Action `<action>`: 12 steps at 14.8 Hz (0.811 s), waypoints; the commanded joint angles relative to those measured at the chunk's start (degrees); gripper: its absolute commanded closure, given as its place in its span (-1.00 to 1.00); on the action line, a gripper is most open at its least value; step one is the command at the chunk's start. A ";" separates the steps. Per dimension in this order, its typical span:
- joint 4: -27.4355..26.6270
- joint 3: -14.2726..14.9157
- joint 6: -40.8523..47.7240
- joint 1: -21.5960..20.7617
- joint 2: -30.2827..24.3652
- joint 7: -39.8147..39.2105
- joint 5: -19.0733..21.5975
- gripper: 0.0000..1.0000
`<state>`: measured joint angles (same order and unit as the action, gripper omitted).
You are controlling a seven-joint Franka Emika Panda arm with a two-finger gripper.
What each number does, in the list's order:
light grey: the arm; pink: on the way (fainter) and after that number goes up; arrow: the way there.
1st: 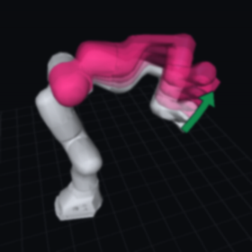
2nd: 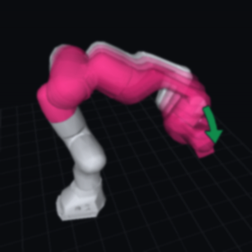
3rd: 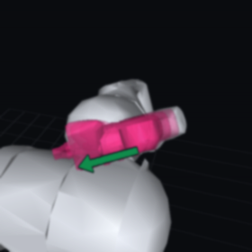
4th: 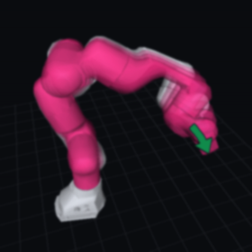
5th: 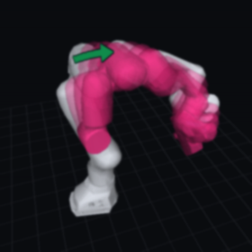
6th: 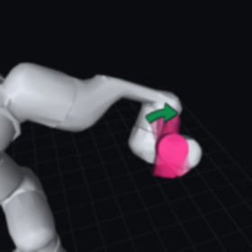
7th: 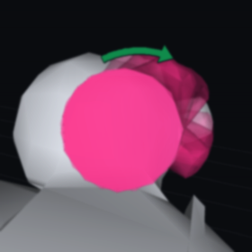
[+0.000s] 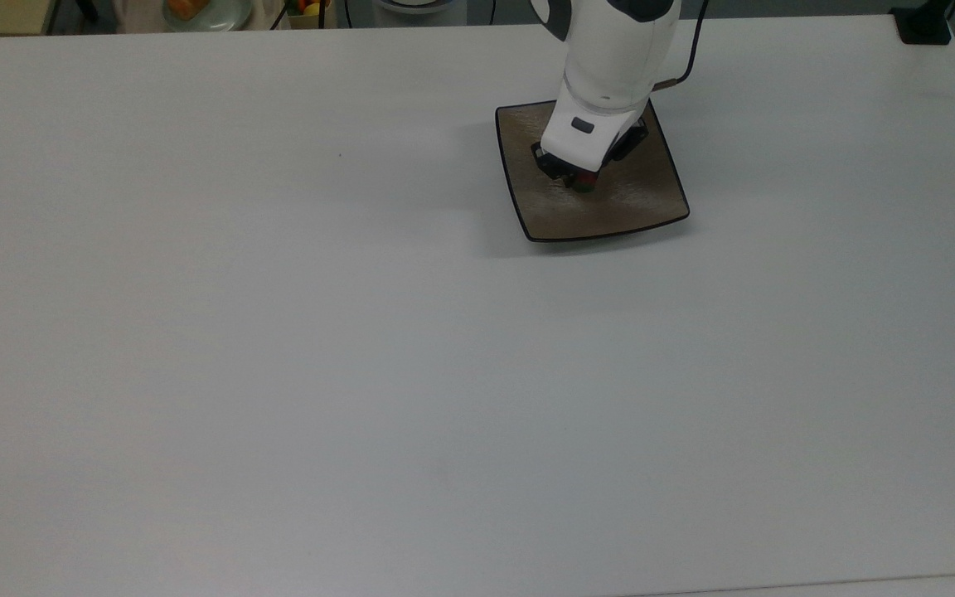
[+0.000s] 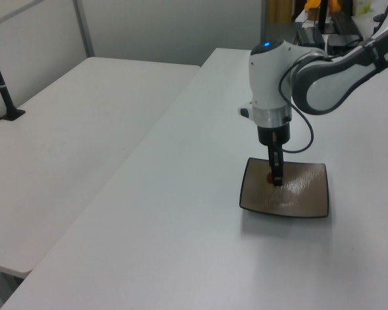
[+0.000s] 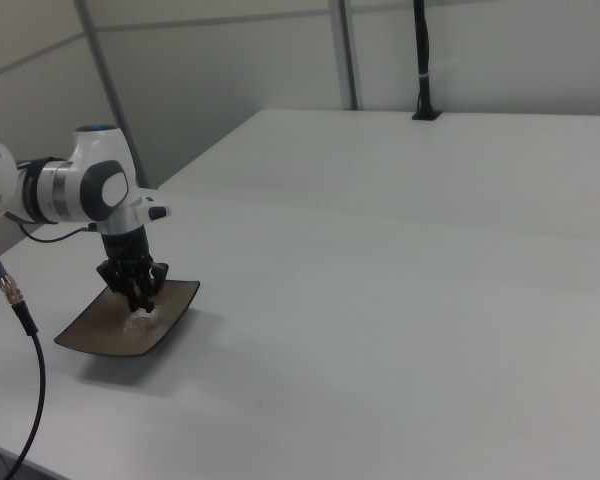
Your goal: Strawberries on a ceramic plate
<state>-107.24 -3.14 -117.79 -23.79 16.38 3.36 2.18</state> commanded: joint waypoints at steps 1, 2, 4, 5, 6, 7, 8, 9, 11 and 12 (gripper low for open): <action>-0.95 0.15 -1.56 -1.08 -0.03 -0.64 1.34 0.78; -1.04 0.07 -1.48 -1.17 -0.03 -0.64 1.34 0.58; -0.95 -0.20 -0.95 -1.08 -0.12 -0.64 1.34 -0.74; -0.77 -0.29 -0.69 -1.17 -0.20 -0.64 1.25 -1.00; -0.60 -0.55 -0.51 -1.34 -0.47 -0.64 1.25 -1.00; -0.42 -0.64 0.19 -1.34 -0.82 -0.46 1.25 -1.00; -0.16 -0.64 0.89 -1.34 -1.08 -0.11 1.08 -1.00; 1.32 -0.64 1.51 -1.26 -2.04 0.93 0.64 -1.00; 3.08 -0.64 3.61 -0.82 -3.71 2.34 0.20 -1.00; 4.05 -0.55 5.45 -0.64 -4.50 2.61 -0.15 -1.00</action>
<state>-105.42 -3.89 -117.40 -24.76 15.58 4.09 2.18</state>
